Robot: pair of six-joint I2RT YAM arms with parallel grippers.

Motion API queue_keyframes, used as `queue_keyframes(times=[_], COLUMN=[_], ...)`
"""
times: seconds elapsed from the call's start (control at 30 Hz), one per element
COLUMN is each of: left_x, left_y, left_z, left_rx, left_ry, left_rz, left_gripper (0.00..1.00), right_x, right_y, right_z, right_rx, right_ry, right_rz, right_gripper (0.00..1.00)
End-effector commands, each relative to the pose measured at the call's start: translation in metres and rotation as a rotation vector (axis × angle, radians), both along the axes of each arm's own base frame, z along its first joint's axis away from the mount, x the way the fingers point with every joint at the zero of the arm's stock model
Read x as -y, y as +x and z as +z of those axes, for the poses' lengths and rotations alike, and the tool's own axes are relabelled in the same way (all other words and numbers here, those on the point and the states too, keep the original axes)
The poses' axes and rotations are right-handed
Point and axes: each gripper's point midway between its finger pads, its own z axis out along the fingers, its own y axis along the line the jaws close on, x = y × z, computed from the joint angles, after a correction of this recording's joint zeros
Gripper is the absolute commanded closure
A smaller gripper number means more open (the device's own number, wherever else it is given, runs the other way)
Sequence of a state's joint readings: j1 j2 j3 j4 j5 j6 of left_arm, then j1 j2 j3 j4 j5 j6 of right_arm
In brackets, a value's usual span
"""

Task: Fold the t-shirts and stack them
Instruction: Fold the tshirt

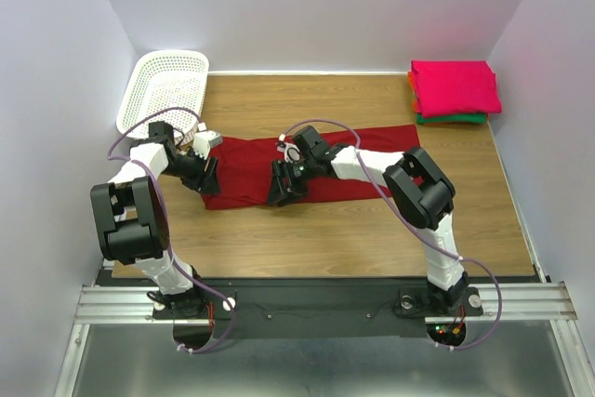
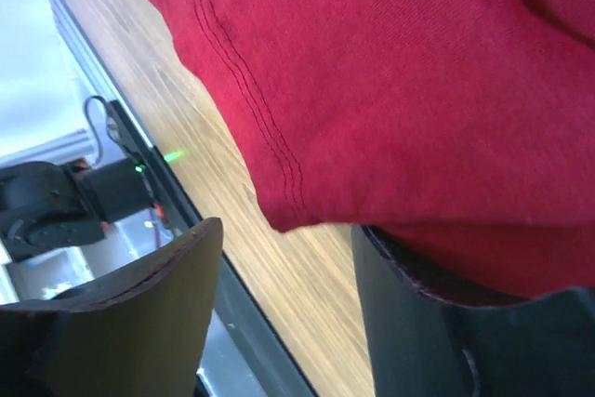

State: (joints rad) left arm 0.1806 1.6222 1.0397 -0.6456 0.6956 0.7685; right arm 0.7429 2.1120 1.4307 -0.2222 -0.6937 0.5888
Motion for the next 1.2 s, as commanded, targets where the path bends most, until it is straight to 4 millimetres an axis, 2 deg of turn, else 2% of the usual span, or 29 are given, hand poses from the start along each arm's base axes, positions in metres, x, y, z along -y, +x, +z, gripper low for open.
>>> queue_keyframes(times=[0.0,0.13,0.2,0.23,0.3,0.33,0.37,0.4,0.47,0.67,0.83,0.93,1.0,1.1,1.13,1.17], left_x=[0.004,0.004,0.004,0.004,0.004,0.003,0.004,0.003,0.002,0.002,0.002,0.002,0.002,0.003,0.003,0.003], left_y=[-0.002,-0.002,-0.001,-0.001,-0.001,0.001,0.001,0.002,0.002,0.006,0.015,0.019,0.016,0.014,0.012,0.010], left_z=[0.012,0.011,0.010,0.011,0.011,0.013,0.013,0.015,0.015,0.014,0.018,0.015,0.013,0.013,0.013,0.014], left_rx=[0.040,0.039,0.036,0.036,0.037,0.044,0.043,0.051,0.050,0.047,0.061,0.047,0.030,0.031,0.033,0.025], left_ry=[-0.020,-0.018,-0.019,-0.020,-0.023,-0.021,-0.021,-0.019,-0.015,-0.019,-0.034,-0.033,-0.039,-0.038,-0.035,-0.036], left_rz=[-0.002,-0.004,-0.004,-0.004,-0.002,-0.002,-0.005,-0.006,-0.008,-0.010,-0.001,0.010,0.002,-0.003,-0.006,-0.008], left_gripper=[0.42,0.42,0.42,0.42,0.42,0.42,0.42,0.43,0.43,0.41,0.40,0.40,0.40,0.39,0.39,0.39], right_x=[-0.024,-0.028,-0.030,-0.030,-0.030,-0.031,-0.030,-0.029,-0.028,-0.019,-0.015,-0.014,-0.016,-0.013,-0.012,-0.012], right_y=[0.007,0.007,0.006,0.008,0.007,0.007,0.008,0.010,0.014,0.049,0.073,0.079,0.075,0.070,0.057,0.052], right_z=[0.026,0.036,0.038,0.037,0.036,0.037,0.038,0.039,0.043,0.064,0.067,0.066,0.069,0.072,0.063,0.062], right_rx=[0.021,0.003,-0.001,0.003,-0.001,0.004,0.009,0.017,0.033,0.089,0.094,0.090,0.071,0.102,0.130,0.162], right_ry=[0.090,0.113,0.121,0.119,0.117,0.119,0.122,0.123,0.127,0.166,0.180,0.186,0.206,0.188,0.162,0.145], right_rz=[0.014,0.014,0.016,0.016,0.017,0.021,0.023,0.021,0.014,-0.038,-0.076,-0.076,-0.051,-0.061,-0.028,-0.012], right_gripper=[0.39,0.45,0.52,0.61,0.71,0.83,0.89,0.99,0.99,0.99,0.99,0.99,0.99,0.69,0.55,0.51])
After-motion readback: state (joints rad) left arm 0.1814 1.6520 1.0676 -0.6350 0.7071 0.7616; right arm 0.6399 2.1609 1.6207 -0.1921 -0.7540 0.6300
